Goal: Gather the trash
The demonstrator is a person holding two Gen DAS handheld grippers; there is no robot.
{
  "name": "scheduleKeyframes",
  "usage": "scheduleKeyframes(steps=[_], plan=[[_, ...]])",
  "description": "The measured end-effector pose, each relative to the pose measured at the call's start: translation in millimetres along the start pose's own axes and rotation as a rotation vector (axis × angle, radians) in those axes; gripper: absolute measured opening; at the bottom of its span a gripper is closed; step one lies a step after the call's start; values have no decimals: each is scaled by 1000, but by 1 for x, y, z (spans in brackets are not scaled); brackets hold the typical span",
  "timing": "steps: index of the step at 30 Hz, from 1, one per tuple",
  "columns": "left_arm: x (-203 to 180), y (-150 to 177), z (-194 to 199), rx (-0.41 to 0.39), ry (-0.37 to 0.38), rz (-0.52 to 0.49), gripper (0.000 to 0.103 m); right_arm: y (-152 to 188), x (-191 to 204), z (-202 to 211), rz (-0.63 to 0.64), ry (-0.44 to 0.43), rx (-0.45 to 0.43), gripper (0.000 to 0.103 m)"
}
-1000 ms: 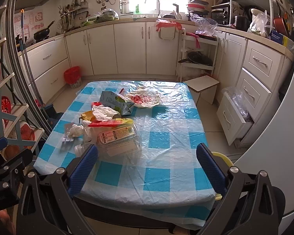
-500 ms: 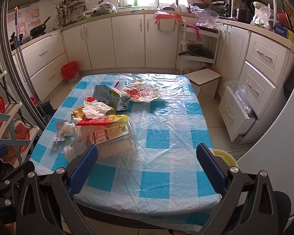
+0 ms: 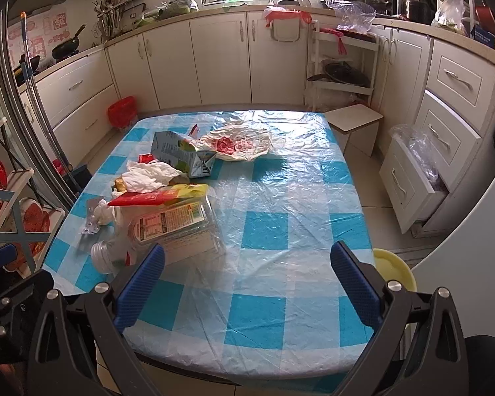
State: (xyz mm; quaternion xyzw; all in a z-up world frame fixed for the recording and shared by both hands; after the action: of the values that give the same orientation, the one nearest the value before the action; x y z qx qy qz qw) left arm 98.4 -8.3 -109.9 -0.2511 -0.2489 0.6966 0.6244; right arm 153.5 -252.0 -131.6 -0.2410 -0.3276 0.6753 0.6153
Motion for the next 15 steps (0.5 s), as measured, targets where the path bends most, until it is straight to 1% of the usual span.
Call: scheduleKeyframes(steps=[4,8,11,13,15], plan=[[6,-5,-9,7,14,31,95,6,-4,-15,-23,-39,27,97],[15,-20,-22,19,64,113,95,11,-3,-29,-29,-65,55,97],[18,-39,-36,16,121,188,95,14,0,-36,-17,-76,62,97],[15,-56,-47,2,126,205,95,17,2,-40,-13,-85,68,97],[11,-69,-63,7,123,206,95,19,4,-42,-1,-93,61,97]])
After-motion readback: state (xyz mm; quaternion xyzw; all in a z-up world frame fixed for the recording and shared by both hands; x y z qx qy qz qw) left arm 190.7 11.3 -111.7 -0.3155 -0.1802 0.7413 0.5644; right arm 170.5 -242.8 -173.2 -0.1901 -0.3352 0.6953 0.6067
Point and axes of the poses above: each gripper's, at about its wrist camera, not at the fingertips, and z roughly against the way its jaws point, x to its left, y to its underside, the point moved 6 cm from there along -z, roughly the way its jaws point, and after that the axes turned 4 degrees about -x, right-handed, at the moved point
